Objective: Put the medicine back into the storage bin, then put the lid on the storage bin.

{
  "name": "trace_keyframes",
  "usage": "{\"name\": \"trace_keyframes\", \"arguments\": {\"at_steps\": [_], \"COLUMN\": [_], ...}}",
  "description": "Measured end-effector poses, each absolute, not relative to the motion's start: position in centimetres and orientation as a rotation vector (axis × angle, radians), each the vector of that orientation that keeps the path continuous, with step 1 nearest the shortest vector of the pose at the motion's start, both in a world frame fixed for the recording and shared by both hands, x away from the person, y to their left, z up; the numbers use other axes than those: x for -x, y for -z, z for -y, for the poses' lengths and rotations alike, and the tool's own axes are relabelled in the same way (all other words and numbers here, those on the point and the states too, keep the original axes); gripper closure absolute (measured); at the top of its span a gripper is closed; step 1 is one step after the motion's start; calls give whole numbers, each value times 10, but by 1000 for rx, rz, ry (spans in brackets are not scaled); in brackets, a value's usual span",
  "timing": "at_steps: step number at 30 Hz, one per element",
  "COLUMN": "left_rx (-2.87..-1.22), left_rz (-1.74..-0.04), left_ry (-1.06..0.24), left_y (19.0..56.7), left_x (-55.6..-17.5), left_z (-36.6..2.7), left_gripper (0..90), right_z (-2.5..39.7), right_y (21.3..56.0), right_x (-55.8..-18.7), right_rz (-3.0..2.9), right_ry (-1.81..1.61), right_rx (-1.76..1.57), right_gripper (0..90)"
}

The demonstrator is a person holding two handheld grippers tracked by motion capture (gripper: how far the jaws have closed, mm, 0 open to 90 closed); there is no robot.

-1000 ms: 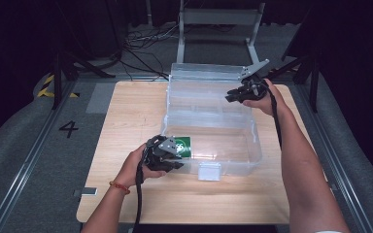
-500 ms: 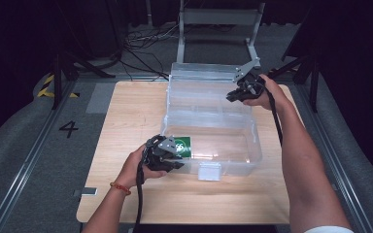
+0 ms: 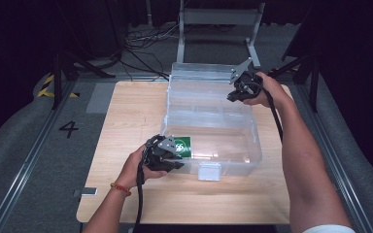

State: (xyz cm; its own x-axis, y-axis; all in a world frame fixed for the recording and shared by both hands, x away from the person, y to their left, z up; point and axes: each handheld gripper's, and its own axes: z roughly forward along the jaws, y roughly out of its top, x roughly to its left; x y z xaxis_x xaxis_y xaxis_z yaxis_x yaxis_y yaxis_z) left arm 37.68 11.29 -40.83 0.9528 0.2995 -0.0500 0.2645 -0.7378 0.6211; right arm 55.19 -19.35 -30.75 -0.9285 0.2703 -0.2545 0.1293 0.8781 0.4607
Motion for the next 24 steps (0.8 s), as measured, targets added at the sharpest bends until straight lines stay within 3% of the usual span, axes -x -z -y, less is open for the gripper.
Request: {"name": "trace_keyframes", "arguments": {"at_steps": [24], "left_rx": [-2420], "left_rz": [-434], "left_ry": [-82], "left_y": [409], "left_x": [-373], "left_z": [-111], "left_gripper": [745], "right_z": [195], "right_y": [299], "right_x": [-535], "right_rz": [-2706], "right_ry": [-741], "right_rx": [-236], "right_gripper": [887]}}
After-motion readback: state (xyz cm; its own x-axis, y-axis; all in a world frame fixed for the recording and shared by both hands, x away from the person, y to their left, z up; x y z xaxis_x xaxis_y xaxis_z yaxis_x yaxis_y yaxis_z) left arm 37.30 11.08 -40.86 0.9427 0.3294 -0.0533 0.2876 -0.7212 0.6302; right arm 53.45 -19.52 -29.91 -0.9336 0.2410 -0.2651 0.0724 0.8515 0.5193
